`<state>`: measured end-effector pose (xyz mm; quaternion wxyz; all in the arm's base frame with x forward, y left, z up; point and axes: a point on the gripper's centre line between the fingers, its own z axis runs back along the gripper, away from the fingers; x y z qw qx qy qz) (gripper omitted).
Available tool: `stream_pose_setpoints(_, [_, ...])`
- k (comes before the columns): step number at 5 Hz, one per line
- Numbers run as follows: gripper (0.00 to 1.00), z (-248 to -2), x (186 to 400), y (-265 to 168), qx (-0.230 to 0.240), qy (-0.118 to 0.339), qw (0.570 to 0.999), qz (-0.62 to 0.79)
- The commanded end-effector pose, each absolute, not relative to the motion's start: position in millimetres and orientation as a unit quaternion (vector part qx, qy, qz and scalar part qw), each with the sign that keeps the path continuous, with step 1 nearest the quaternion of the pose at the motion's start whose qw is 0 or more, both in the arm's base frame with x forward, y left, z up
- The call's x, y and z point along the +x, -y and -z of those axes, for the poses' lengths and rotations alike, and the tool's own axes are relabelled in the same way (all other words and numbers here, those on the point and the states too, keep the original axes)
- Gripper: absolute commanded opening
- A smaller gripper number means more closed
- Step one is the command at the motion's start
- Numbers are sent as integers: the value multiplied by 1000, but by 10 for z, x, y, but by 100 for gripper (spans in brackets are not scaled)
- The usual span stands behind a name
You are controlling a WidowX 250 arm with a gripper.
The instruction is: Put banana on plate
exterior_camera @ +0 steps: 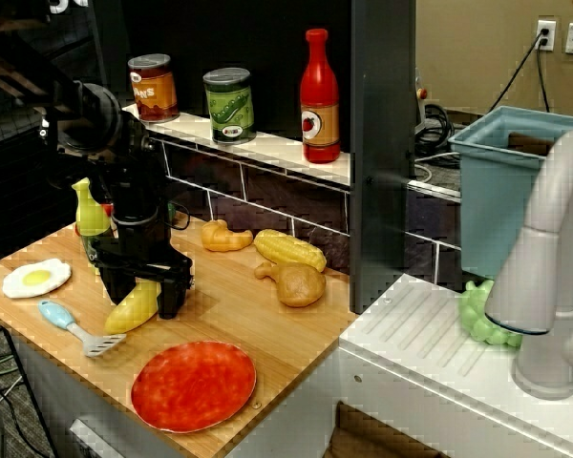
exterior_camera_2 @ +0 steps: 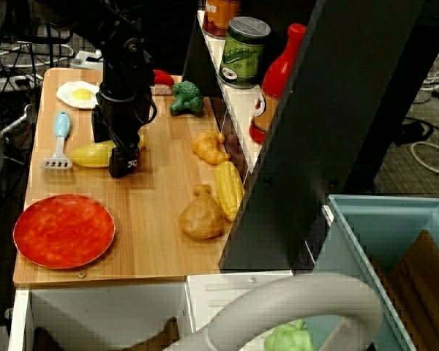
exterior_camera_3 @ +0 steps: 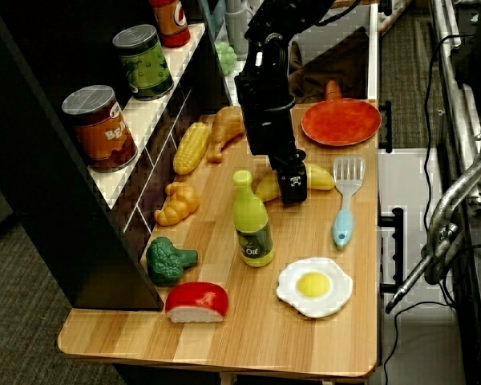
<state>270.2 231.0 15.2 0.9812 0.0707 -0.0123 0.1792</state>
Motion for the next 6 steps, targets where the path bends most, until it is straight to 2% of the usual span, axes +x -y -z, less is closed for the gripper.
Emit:
stream_pose_setpoints(1, [0, -246, 2769, -2386, 76, 18, 979, -190])
stream_pose_setpoints(2, [0, -445, 2812, -2381, 71, 4, 980, -186])
stream_pose_setpoints(3, [0, -893, 2803, -2309, 46, -3, 983, -178])
stream_pose_setpoints(4, [0, -1053, 2654, -2226, 30, -7, 987, -160])
stream_pose_setpoints(6, [0, -755, 2235, -1941, 38, -13, 993, -109])
